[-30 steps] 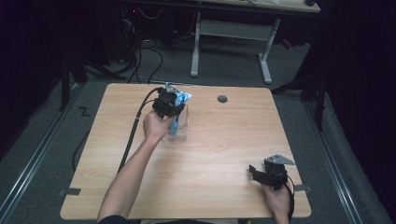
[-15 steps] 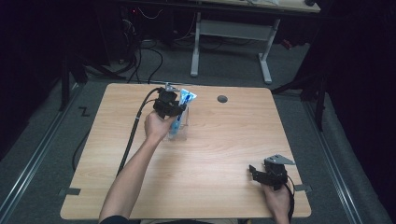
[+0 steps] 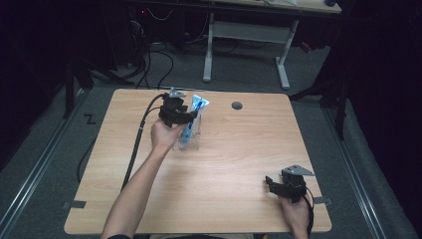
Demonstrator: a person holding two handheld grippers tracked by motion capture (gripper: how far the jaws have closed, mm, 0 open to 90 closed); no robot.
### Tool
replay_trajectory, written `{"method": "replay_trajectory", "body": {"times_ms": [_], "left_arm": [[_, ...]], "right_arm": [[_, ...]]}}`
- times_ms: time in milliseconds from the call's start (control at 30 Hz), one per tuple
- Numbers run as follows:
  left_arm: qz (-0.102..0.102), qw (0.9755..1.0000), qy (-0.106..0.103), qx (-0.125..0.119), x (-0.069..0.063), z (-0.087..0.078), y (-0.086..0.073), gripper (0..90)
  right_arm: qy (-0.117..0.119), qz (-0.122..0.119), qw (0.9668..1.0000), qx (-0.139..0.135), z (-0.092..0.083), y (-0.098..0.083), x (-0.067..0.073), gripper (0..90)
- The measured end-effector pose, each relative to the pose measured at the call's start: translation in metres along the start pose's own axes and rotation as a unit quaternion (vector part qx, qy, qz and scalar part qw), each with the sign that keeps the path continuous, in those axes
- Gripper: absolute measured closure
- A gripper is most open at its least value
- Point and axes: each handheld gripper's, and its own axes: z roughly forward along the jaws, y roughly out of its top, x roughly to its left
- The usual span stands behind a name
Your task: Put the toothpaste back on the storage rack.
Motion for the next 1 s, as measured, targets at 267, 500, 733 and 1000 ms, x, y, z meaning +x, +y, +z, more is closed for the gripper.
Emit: {"method": "replay_trajectory", "body": {"times_ms": [267,500,733,1000], "left_arm": [[0.0,0.9999,0.007,-0.016,0.002,-0.019,-0.004,46.9],[-0.001,0.9995,0.009,-0.029,0.004,-0.033,-0.009,46.6],[-0.01,0.9989,0.016,-0.043,0.009,-0.046,-0.015,46.5],[-0.013,0.9986,0.022,-0.046,0.013,-0.06,-0.023,46.5]], "right_arm": [[0.0,0.001,1.0,0.0,0.0,0.0,0.0,29.1],[0.0,0.0,1.0,0.0,0.0,0.0,0.0,29.1],[0.0,0.0,1.0,0.0,0.0,0.0,0.0,29.1],[0.0,0.0,1.0,0.0,0.0,0.0,0.0,29.1]]}}
